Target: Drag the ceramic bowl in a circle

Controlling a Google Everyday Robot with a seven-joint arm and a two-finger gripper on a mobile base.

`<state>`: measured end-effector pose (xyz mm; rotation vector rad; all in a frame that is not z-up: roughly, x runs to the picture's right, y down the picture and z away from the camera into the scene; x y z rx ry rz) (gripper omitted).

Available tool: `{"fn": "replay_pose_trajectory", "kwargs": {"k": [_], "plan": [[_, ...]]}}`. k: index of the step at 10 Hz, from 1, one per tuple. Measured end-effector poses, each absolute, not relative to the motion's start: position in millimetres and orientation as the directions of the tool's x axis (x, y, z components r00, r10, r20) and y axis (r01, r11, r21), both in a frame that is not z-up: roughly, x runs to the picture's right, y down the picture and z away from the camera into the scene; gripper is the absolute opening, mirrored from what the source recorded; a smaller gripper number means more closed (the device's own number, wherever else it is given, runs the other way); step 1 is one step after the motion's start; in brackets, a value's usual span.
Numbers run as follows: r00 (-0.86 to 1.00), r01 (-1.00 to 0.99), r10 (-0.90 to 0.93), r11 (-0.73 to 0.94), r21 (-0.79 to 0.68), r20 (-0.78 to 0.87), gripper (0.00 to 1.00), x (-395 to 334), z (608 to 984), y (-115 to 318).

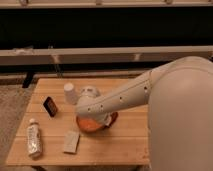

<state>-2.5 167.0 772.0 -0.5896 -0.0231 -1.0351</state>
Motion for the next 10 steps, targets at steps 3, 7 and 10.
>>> {"fn": "replay_pose_trajectory", "kwargs": {"k": [3,7,10], "plan": [[0.526,0.815,-0.799,0.377,-0.440,0.290,0.35,2,779,155],[0.526,0.817,-0.801,0.383,-0.430,0.286,0.37,16,774,159],[0.539,0.812,-0.795,0.401,-0.425,0.278,0.37,34,770,159]]}}
